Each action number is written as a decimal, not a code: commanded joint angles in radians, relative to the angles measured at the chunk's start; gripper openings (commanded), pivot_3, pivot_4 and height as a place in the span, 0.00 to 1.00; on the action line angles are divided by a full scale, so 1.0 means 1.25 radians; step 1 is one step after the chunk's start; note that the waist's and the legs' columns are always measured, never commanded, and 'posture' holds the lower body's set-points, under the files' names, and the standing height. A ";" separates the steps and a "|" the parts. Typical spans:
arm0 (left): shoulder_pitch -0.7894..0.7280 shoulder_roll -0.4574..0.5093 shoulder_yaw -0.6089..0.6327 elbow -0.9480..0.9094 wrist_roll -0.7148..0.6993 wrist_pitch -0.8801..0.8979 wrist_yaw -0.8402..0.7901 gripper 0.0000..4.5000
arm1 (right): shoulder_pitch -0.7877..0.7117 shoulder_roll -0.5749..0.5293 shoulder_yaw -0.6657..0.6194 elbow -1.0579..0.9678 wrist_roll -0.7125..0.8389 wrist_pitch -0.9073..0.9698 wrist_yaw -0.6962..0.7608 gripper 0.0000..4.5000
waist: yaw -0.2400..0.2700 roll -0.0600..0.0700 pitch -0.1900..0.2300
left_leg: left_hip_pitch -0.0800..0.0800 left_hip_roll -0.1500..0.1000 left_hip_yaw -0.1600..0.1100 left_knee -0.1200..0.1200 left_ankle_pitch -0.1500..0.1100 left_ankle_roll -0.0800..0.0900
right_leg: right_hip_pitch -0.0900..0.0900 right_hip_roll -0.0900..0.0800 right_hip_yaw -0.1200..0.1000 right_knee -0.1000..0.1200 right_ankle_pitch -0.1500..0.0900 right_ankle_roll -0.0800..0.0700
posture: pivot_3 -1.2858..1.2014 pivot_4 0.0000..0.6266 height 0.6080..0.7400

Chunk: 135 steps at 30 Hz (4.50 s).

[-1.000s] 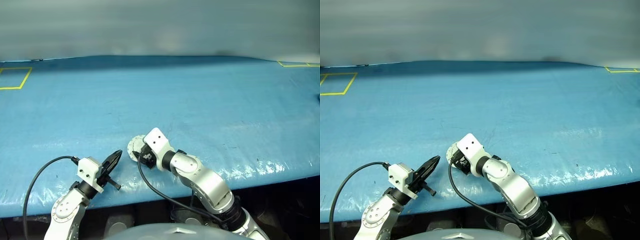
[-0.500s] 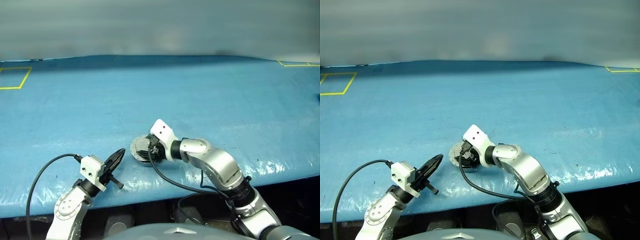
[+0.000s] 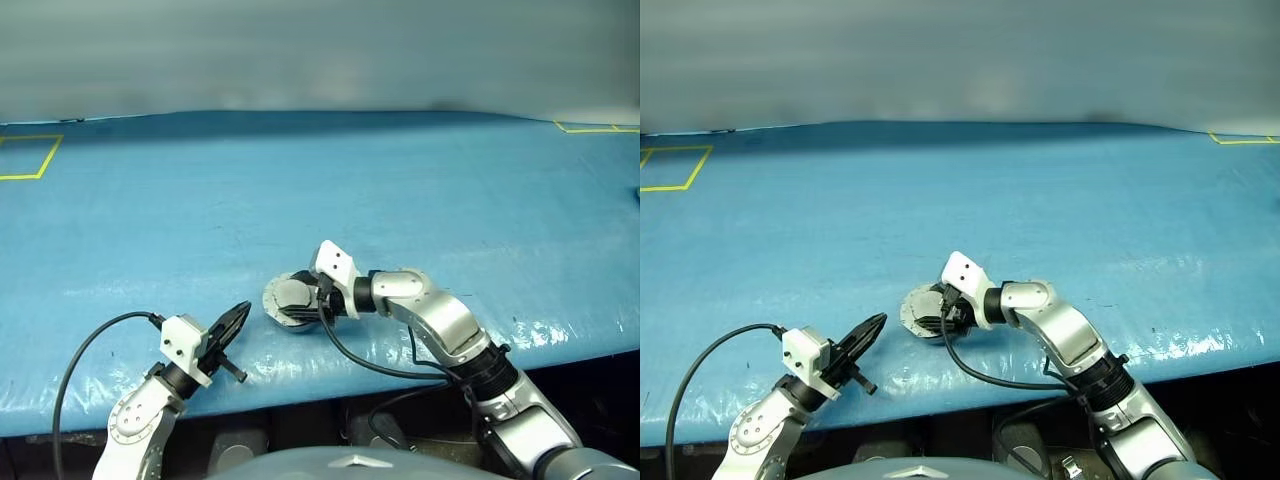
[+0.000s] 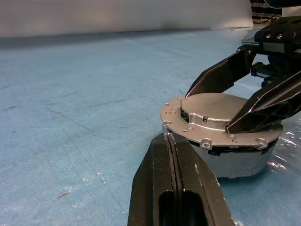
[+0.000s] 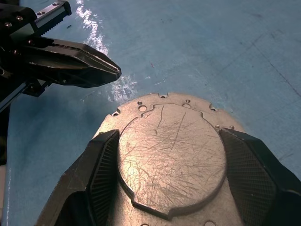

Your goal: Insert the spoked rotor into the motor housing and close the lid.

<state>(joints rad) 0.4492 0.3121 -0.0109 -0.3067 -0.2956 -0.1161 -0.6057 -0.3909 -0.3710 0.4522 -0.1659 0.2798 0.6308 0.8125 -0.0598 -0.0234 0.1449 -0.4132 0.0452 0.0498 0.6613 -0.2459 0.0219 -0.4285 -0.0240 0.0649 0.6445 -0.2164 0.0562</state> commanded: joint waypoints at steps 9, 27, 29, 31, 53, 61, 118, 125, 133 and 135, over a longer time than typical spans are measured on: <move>0.000 -0.004 -0.003 -0.003 -0.005 -0.014 -0.006 0.00 | -0.027 0.010 -0.023 0.033 -0.005 -0.084 0.074 0.67 | 0.000 0.000 0.000 | 0.000 0.000 0.000 0.000 0.000 0.000 | 0.000 0.000 0.000 0.000 0.000 -0.001 | 0.52 0.24 1.00; 0.018 -0.012 -0.010 -0.016 -0.004 -0.011 0.002 0.00 | -0.084 -0.002 0.003 0.155 -0.070 -0.205 0.190 0.67 | 0.006 0.000 0.000 | 0.000 0.000 0.001 0.000 0.000 0.000 | 0.000 0.000 0.000 0.000 0.002 -0.003 | 0.52 0.24 1.00; 0.020 -0.013 -0.011 -0.018 -0.004 -0.011 0.002 0.00 | -0.086 0.002 0.005 0.170 -0.076 -0.219 0.196 0.67 | 0.006 0.000 0.000 | 0.000 0.000 0.001 0.001 0.000 0.000 | 0.000 0.000 0.000 0.000 0.002 -0.003 | 0.52 0.24 1.00; 0.022 -0.013 -0.012 -0.019 -0.004 -0.011 0.003 0.00 | -0.088 0.005 0.007 0.183 -0.084 -0.232 0.201 0.67 | 0.006 0.000 0.000 | 0.000 0.000 0.001 0.001 0.000 0.000 | 0.000 0.000 0.000 0.000 0.002 -0.003 | 0.52 0.24 1.00; 0.019 -0.011 -0.022 -0.028 -0.005 -0.005 0.005 0.00 | -0.178 -0.005 0.008 0.284 -0.133 -0.302 0.308 0.67 | 0.014 0.000 0.000 | 0.001 0.000 0.003 0.001 0.000 0.000 | 0.000 0.000 0.000 0.001 0.002 -0.004 | 0.52 0.24 1.00; 0.025 -0.012 -0.023 -0.031 -0.006 -0.008 0.010 0.00 | -0.180 -0.008 0.027 0.323 -0.163 -0.360 0.339 0.67 | 0.017 0.000 0.000 | 0.001 0.000 0.004 0.001 0.000 0.000 | 0.001 0.000 0.000 0.001 0.002 -0.004 | 0.52 0.24 1.00; -0.326 0.019 0.042 -0.095 -0.495 0.859 0.328 0.00 | -0.176 0.016 0.025 0.385 -0.197 -0.380 0.323 0.67 | 0.018 0.000 0.000 | 0.014 0.000 0.000 0.001 0.001 -0.001 | 0.013 0.002 0.001 0.002 0.002 -0.004 | 0.52 0.24 1.00; -0.326 0.015 0.037 -0.092 -0.483 0.880 0.324 0.00 | -0.184 0.011 0.025 0.398 -0.199 -0.369 0.331 0.67 | 0.018 0.001 0.000 | 0.014 0.000 0.000 0.000 0.001 -0.001 | 0.013 0.001 0.001 0.001 0.002 -0.004 | 0.52 0.24 1.00; -0.325 0.017 0.034 -0.090 -0.472 0.885 0.314 0.34 | -0.206 -0.002 0.015 0.415 -0.206 -0.367 0.333 1.00 | 0.022 0.001 0.000 | 0.014 -0.002 0.000 -0.001 0.001 -0.001 | 0.013 0.000 0.001 -0.001 0.002 -0.004 | 0.52 0.24 1.00; -0.324 0.017 0.033 -0.089 -0.470 0.884 0.311 0.49 | -0.211 -0.008 0.011 0.416 -0.205 -0.363 0.337 1.00 | 0.024 0.001 0.000 | 0.014 -0.002 0.000 -0.001 0.000 -0.001 | 0.013 0.000 0.001 -0.001 0.002 -0.004 | 0.52 0.24 1.00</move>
<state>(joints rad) 0.0263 0.3340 0.0473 -0.4405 -0.9024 0.9662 -0.2217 -0.6489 -0.3491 0.4696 0.3337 0.0582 0.1630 1.2359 -0.0304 -0.0225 0.1447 -0.3958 0.0431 0.0496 0.6602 -0.2454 0.0207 -0.4127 -0.0243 0.0662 0.6432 -0.2141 0.0509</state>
